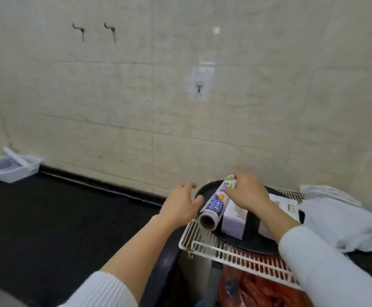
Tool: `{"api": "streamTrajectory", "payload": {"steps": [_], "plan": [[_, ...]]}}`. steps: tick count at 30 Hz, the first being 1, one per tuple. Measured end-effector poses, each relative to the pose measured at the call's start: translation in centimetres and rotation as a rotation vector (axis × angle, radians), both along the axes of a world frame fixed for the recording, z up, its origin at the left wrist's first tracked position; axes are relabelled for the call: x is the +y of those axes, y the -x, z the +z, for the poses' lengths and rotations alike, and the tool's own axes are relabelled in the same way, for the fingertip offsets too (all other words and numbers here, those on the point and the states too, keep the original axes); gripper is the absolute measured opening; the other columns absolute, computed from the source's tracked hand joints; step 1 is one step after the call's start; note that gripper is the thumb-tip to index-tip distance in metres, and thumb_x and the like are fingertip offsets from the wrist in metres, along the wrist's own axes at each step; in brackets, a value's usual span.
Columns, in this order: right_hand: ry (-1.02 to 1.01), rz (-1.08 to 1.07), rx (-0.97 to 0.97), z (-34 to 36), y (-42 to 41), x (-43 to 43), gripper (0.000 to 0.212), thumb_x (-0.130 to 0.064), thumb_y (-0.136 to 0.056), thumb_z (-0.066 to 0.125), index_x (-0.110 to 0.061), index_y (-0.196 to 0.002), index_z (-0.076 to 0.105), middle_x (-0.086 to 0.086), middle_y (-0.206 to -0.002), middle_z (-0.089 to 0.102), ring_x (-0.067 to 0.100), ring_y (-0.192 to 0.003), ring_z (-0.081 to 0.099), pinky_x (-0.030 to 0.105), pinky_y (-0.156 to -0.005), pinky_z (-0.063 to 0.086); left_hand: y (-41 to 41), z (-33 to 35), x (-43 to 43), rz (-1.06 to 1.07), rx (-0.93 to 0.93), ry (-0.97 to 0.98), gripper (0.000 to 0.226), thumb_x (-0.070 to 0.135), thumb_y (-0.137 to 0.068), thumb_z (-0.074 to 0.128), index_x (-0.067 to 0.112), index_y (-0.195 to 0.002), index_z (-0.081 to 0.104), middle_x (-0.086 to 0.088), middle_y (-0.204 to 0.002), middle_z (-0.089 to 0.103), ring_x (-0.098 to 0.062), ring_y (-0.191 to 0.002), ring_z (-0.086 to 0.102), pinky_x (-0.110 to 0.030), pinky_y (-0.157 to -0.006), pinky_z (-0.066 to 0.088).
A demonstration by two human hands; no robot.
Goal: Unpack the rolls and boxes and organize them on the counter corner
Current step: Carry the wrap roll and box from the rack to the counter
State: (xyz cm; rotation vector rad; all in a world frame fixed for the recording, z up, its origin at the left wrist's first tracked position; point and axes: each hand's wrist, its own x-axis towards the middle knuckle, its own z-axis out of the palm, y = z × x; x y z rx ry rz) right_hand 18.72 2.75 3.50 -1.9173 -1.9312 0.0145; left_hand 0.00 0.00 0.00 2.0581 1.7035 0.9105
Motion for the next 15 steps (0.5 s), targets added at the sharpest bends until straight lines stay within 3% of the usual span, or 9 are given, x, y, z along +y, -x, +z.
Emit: {"api": "streamTrajectory", "payload": {"steps": [3, 6, 9, 12, 15], "plan": [[0.114, -0.057, -0.016, -0.3, -1.6, 1.5, 0.036, -0.037, -0.082, 0.06, -0.01, -0.106, 0.061, 0.014, -0.112, 0.066, 0.033, -0.1, 0.061, 0.031, -0.068, 0.042, -2.4, -1.0, 2.4, -0.14, -0.003, 0.11, 0.057, 0.041, -0.087, 0.055, 0.015, -0.137, 0.044, -0.01, -0.138, 0.053, -0.025, -0.121, 0.052, -0.033, -0.097, 0.041], [0.2, -0.095, -0.059, -0.7, -2.1, 2.4, 0.037, -0.04, -0.083, 0.061, -0.01, -0.106, 0.057, 0.013, -0.114, 0.065, 0.03, -0.1, 0.06, 0.028, -0.067, 0.035, -3.7, -1.6, 4.1, -0.21, 0.047, 0.209, 0.063, 0.041, -0.08, 0.063, 0.015, -0.134, 0.045, -0.011, -0.129, 0.057, -0.025, -0.112, 0.057, -0.034, -0.092, 0.047], [0.262, -0.136, -0.09, -1.0, -1.9, 2.8, 0.031, -0.041, -0.083, 0.062, -0.016, -0.097, 0.05, 0.01, -0.111, 0.064, 0.024, -0.081, 0.054, 0.028, -0.062, 0.035, -3.7, -1.9, 5.8, -0.269, 0.069, 0.291, 0.07, 0.042, -0.076, 0.069, 0.017, -0.137, 0.043, -0.005, -0.124, 0.061, -0.019, -0.098, 0.06, -0.03, -0.08, 0.049], [0.346, -0.178, -0.028, -1.5, -1.3, 3.1, 0.035, -0.04, -0.08, 0.065, -0.015, -0.098, 0.05, 0.004, -0.085, 0.059, 0.018, -0.061, 0.053, 0.026, -0.053, 0.041, -4.0, -1.9, 6.8, -0.297, 0.077, 0.374, 0.073, 0.042, -0.074, 0.072, 0.019, -0.136, 0.043, -0.004, -0.125, 0.06, -0.016, -0.093, 0.057, -0.027, -0.076, 0.046], [0.405, -0.232, 0.089, -1.8, -1.1, 3.7, 0.037, -0.038, -0.078, 0.069, -0.016, -0.097, 0.047, 0.0, -0.069, 0.051, 0.014, -0.052, 0.055, 0.024, -0.037, 0.042, -4.3, -1.8, 7.6, -0.274, 0.127, 0.448, 0.07, 0.047, -0.068, 0.075, 0.017, -0.127, 0.05, -0.005, -0.116, 0.064, -0.018, -0.093, 0.063, -0.032, -0.079, 0.053]]}}
